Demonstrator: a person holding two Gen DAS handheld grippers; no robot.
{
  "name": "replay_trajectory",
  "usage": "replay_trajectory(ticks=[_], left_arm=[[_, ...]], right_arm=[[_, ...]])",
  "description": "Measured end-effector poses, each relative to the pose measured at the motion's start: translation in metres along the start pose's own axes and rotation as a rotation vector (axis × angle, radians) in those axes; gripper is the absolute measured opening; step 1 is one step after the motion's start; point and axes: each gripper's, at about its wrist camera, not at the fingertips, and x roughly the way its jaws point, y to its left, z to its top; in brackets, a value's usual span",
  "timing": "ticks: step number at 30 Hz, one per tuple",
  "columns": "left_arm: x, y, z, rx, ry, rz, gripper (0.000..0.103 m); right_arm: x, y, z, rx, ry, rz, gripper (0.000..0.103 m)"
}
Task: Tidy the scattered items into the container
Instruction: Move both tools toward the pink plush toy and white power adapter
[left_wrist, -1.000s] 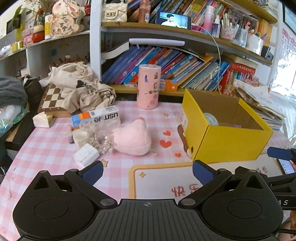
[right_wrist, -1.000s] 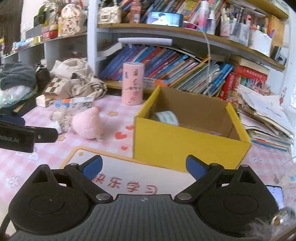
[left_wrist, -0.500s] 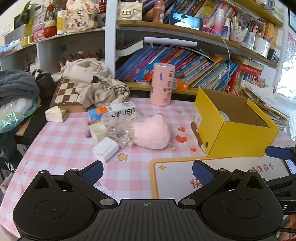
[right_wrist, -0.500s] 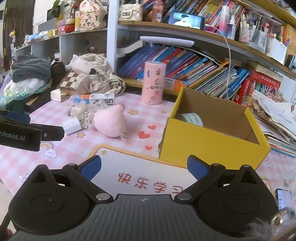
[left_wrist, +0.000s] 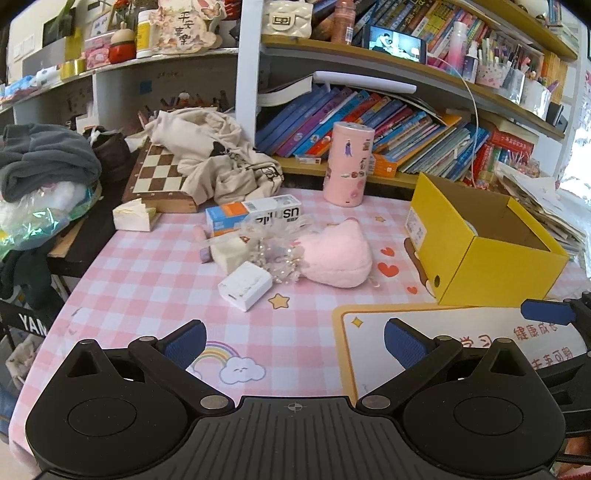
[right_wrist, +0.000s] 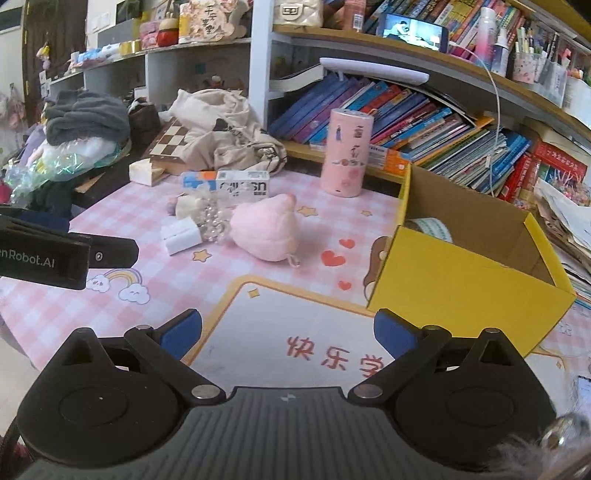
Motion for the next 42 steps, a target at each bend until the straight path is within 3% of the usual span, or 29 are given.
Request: replay_trajectory(ticks=[20, 34, 42], left_arm=[[-0.005, 0.026, -0.005, -0.041, -0.004, -0.004, 0.103], [0.0, 0.027, -0.004, -0.042, -0.016, -0.022, 0.103], [0.013, 0.031, 0.001, -0.058, 0.007, 0.008, 0.103]], right_arm=[[0.005, 0.031, 0.006, -0.092, 0.022, -0.048, 0.103], [0.014, 0.032, 0.009, -0.099, 0.039, 0.025, 0.103], [0.029, 0.032, 0.018, -0.121, 0.038, 0.057, 0.103]])
